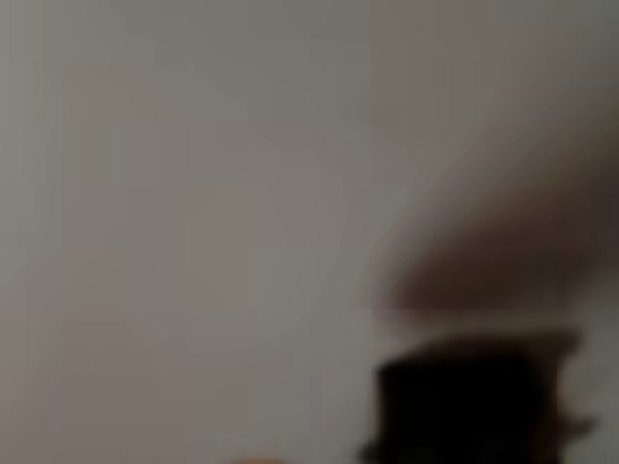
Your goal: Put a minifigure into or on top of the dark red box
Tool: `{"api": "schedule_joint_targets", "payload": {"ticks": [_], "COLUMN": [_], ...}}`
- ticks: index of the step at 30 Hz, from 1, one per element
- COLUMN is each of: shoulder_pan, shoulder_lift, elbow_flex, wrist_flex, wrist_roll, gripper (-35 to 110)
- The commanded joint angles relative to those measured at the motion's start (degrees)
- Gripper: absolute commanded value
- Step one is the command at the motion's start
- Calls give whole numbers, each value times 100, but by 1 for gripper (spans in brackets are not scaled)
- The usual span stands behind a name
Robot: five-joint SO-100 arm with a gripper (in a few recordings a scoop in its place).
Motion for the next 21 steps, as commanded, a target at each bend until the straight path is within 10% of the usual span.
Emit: {"api": "schedule_joint_targets", "payload": {"ticks": [1, 21], "shoulder_pan": [439, 940], "shoulder_lift": [44, 932], "elbow_flex": [-9, 791], "wrist_flex": [0, 483], "wrist_roll": [-185, -167], "gripper": [26, 26]}}
